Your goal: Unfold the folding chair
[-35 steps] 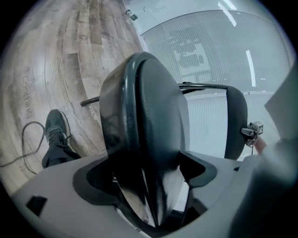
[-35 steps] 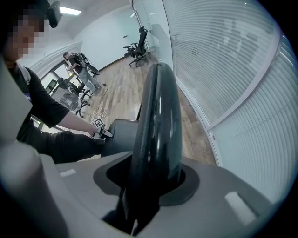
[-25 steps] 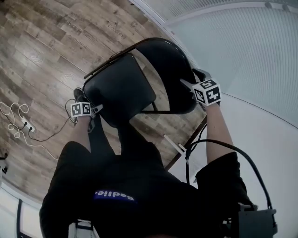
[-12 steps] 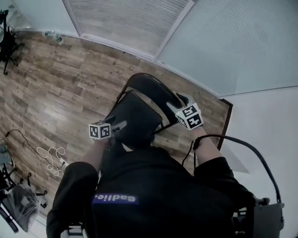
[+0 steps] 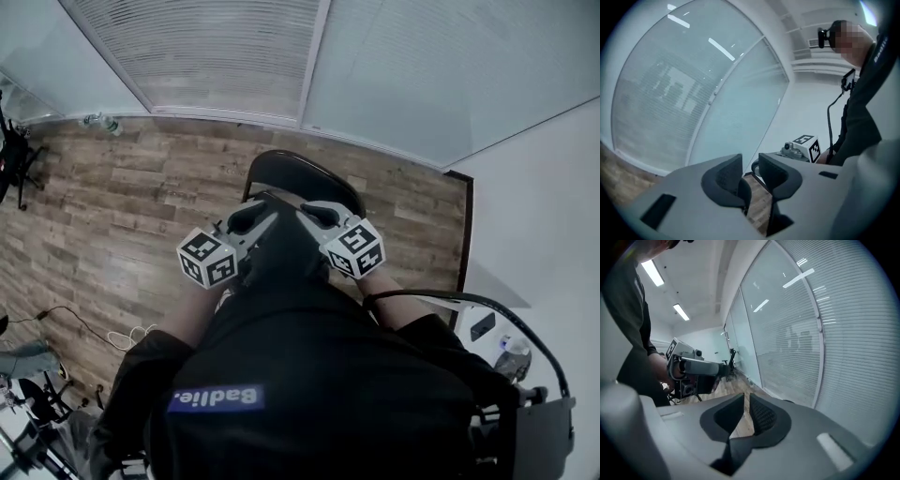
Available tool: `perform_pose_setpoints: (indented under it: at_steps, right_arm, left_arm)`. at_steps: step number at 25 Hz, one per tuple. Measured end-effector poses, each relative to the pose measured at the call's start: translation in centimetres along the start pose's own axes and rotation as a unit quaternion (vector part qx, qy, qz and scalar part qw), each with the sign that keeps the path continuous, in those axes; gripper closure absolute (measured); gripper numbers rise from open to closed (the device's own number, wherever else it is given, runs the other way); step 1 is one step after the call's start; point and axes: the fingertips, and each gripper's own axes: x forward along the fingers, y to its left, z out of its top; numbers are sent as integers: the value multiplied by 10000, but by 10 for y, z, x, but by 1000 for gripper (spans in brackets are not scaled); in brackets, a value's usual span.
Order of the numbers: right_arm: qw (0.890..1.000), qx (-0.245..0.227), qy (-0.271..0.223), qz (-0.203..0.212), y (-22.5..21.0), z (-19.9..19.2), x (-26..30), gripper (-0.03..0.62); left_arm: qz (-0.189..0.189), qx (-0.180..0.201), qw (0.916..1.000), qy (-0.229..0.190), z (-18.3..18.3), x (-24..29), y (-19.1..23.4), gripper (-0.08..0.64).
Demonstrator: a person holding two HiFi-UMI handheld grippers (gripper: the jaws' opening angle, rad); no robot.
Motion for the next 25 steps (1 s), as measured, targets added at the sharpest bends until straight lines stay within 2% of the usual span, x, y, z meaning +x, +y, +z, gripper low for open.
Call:
perform_pose_setpoints:
  at_steps: [3, 6, 15, 17, 20, 25]
  right_arm:
    - [9987, 53, -501, 41, 6, 32, -5, 572]
    - [9958, 96, -906, 40, 11, 55, -17, 586]
    - [9867, -235, -1592, 231, 53, 93, -50, 591]
    - [9852, -333, -1668, 196, 56, 89, -57, 591]
    - [9851, -233, -1694, 185, 56, 81, -61, 591]
    - [9858, -105, -1655, 252, 55, 73, -61, 591]
  left_arm:
    - [24, 537, 9985, -98, 27, 1, -15, 517]
    - [35, 843, 9963, -188, 40, 2, -31, 535]
    - [212, 1324, 9909, -121, 63, -7, -62, 554]
    - [292, 1206, 9922, -138, 56, -6, -62, 554]
    - [363, 956, 9946, -159, 45, -6, -61, 554]
    - [369, 891, 9952, -153, 38, -4, -63, 554]
